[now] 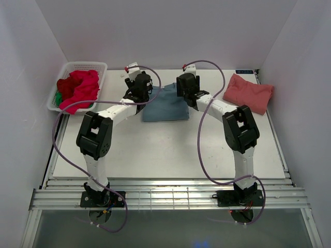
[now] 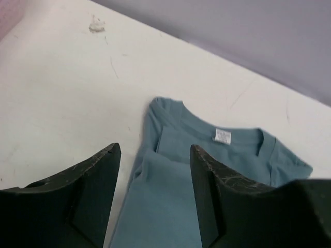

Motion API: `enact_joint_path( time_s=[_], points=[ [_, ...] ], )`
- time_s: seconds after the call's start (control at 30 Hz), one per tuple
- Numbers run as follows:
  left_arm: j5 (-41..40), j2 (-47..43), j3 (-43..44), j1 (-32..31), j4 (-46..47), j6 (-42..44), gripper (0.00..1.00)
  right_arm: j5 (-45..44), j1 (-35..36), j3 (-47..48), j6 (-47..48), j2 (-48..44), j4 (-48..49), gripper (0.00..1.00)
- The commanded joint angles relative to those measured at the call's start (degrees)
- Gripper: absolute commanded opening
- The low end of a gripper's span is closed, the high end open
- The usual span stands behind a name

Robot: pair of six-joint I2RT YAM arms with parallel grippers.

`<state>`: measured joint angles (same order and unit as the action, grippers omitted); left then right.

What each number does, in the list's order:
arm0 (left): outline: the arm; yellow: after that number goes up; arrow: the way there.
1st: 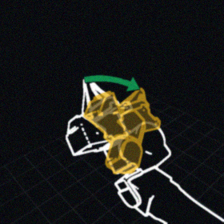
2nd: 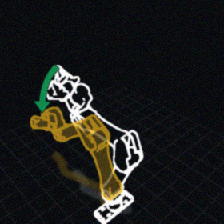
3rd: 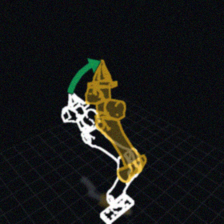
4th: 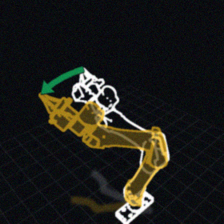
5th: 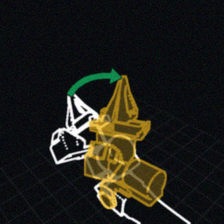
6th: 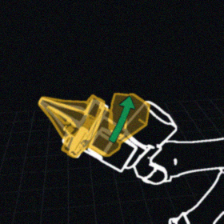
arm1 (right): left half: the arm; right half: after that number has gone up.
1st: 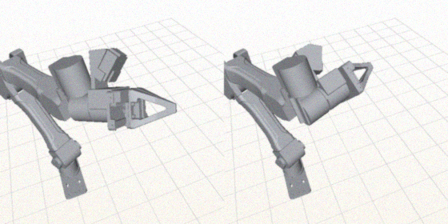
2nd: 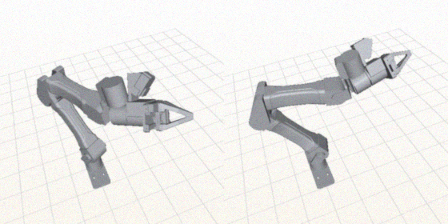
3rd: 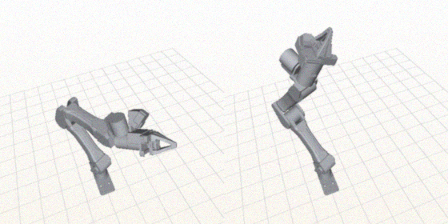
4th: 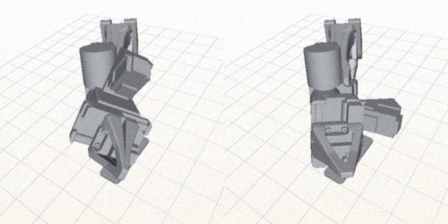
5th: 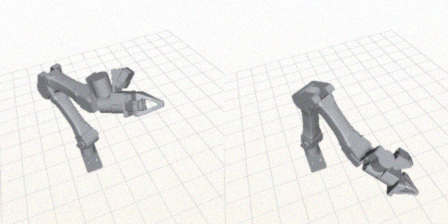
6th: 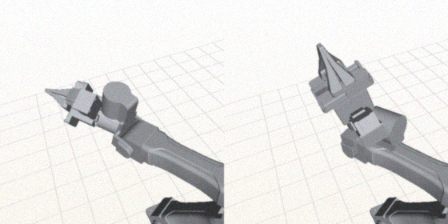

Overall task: Fold and stack the t-shirts
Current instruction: Fold the long partially folded tshirt into a neat square

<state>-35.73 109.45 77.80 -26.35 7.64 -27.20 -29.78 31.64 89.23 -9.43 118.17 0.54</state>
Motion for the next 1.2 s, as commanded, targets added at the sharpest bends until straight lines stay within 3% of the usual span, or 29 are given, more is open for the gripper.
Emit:
enact_joint_path(
  time_s=[0.0,0.07,0.17,0.23,0.27,0.3,0.33,0.37,0.53,0.67,0.73,0.87,1.17],
  points=[
    [-5.4,1.9,5.7,1.4,-1.4,-0.8,0.67,-3.3,-1.5,1.4,-2.4,-0.6,10.2,0.70],
    [-5.2,2.5,8.4,1.6,-3.3,-1.8,0.67,-3.3,-1.6,1.8,-2.1,-2.0,10.5,0.70],
    [1.3,0.0,5.6,1.6,-2.5,-3.4,0.64,1.1,-1.5,-1.1,0.2,-5.6,12.6,0.69],
    [11.9,-1.3,3.2,1.6,-1.5,-4.9,0.57,4.4,-1.5,-2.5,1.1,-6.9,12.6,0.65],
    [16.1,-2.1,1.2,1.5,-0.5,-6.1,0.50,7.1,-1.6,-2.3,1.0,-7.4,11.8,0.47],
    [20.0,-2.4,0.2,1.3,-0.2,-6.9,0.26,9.3,-1.7,-1.7,0.6,-7.3,8.8,0.31],
    [25.9,-2.6,-0.5,1.1,-0.2,-7.9,0.09,11.8,-1.9,-0.5,0.3,-7.0,6.8,0.17],
    [28.6,-2.7,-2.1,1.0,-0.1,-9.1,0.00,17.3,-2.4,0.8,-0.8,-5.9,4.8,0.08],
    [38.6,-2.0,-4.1,-0.3,0.4,-8.8,0.00,37.0,-4.4,8.1,-6.2,-1.5,-3.8,0.08],
    [35.6,-2.8,-4.9,-0.3,-4.2,-7.0,0.00,45.3,-4.5,9.2,-6.7,1.7,-5.9,0.09],
    [30.7,-4.5,-6.2,-0.2,-5.6,-5.9,0.13,47.4,-4.6,9.1,-7.3,4.0,-6.4,0.10],
    [30.9,-4.6,-6.3,0.2,-6.1,-3.5,0.30,46.7,-4.7,13.4,-9.4,9.7,-12.9,0.08],
    [35.5,1.7,-6.9,0.5,-5.2,-3.8,0.31,37.0,-4.8,12.5,-10.2,14.5,-20.8,0.08]
  ],
)
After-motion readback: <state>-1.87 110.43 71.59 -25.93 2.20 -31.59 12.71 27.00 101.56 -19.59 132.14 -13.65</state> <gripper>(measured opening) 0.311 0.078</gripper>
